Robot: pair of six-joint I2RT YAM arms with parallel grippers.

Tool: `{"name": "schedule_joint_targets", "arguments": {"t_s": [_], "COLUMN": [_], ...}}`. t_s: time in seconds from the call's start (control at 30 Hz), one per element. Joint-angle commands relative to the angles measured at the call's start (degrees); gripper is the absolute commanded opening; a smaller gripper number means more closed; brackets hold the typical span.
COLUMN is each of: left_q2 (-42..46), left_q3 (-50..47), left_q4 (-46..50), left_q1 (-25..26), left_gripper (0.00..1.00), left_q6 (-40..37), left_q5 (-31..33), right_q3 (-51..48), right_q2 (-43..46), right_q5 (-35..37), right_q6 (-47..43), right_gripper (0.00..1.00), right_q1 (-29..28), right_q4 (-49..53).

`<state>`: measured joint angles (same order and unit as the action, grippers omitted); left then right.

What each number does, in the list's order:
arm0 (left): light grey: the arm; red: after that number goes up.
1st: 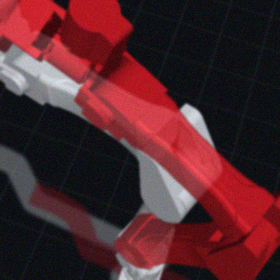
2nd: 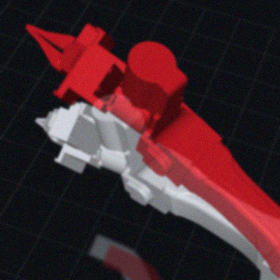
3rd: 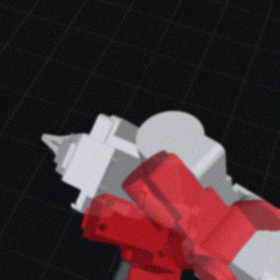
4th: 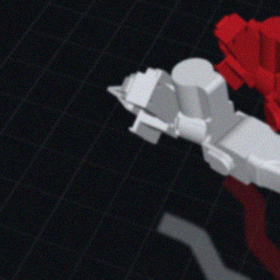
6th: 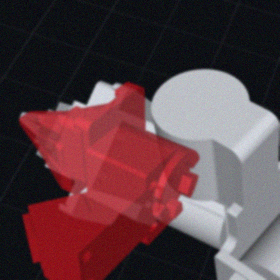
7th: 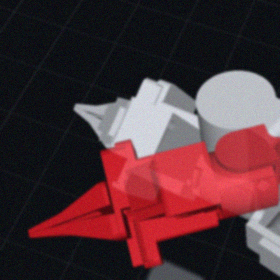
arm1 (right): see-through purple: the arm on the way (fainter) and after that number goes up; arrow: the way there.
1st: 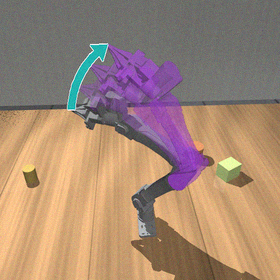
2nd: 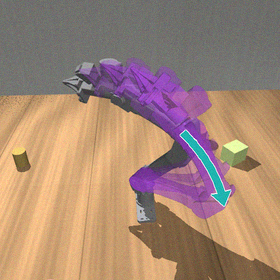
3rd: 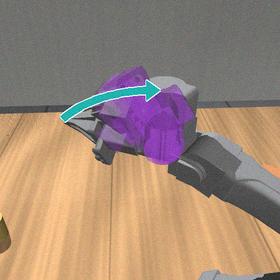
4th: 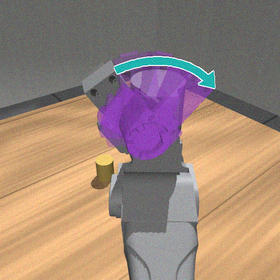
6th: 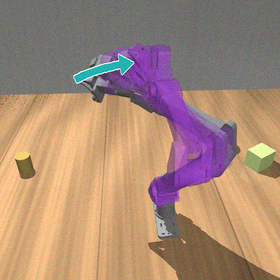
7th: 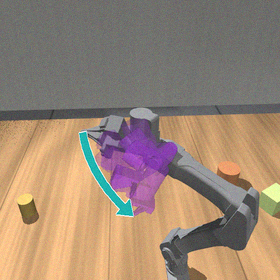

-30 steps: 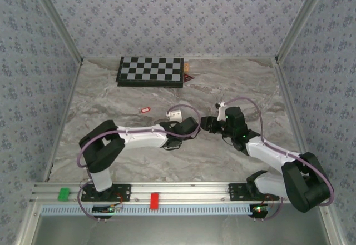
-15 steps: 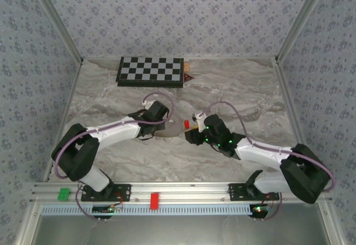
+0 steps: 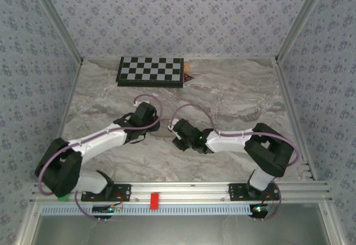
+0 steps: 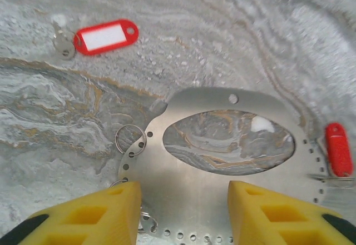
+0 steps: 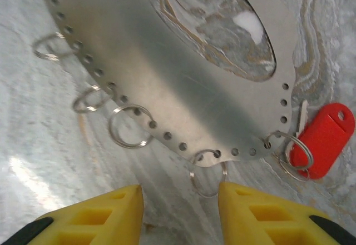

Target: Put the keys on the keyring

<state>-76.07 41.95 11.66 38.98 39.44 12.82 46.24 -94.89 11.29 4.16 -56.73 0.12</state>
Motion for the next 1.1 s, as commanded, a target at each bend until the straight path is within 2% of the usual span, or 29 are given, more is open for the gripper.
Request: {"name": "schedule_joint_targets", "arguments": {"t_s": [0.0, 0.3, 0.4, 0.5, 0.67, 0.87, 0.97, 1.07], "left_q2": [3.9, 10.1, 11.2, 12.3, 14.1, 16.1, 16.7, 17.1], "left_q3": [-1.7, -4.3, -4.3, -4.2, -3.8, -3.0, -2.7, -2.6], "left_q4": [-0.4, 0.7, 1.2, 1.8, 2.1, 2.5, 2.9, 3.4], "left_q1": [-0.4, -0.4, -0.4, -0.4, -0.4, -0.4, -0.4, -0.4], "left_gripper": [0.46, 0.47, 0.48, 0.48, 0.49, 0.50, 0.50, 0.50], "left_q6": [0.0, 0.7, 0.7, 0.6, 0.0, -0.9, -1.5, -1.6], "left_q5": [-0.3, 0.8, 0.7, 0.6, 0.3, -0.4, -0.3, 0.0], "right_q3": [2.0, 4.3, 4.5, 3.8, 1.0, 0.4, 0.5, 1.7], "right_q2": [-1.6, -5.8, -5.5, -3.5, 3.3, 12.0, 13.8, 12.4], "right_q5": [4.0, 4.9, 5.3, 5.6, 4.2, -4.1, -6.0, -6.4], "right_q6": [-1.5, -2.0, -2.1, -2.4, -4.3, -5.8, -7.8, -7.1], "right_gripper": [0.41, 0.31, 0.13, 0.00, 0.00, 0.00, 0.00, 0.16], "right_q1": [-0.1, 0.0, 0.0, -0.1, 0.0, 3.4, 5.2, 5.2], "right_q4": [3.4, 3.4, 3.1, 2.4, -0.7, -1.5, -2.1, 0.4]}}
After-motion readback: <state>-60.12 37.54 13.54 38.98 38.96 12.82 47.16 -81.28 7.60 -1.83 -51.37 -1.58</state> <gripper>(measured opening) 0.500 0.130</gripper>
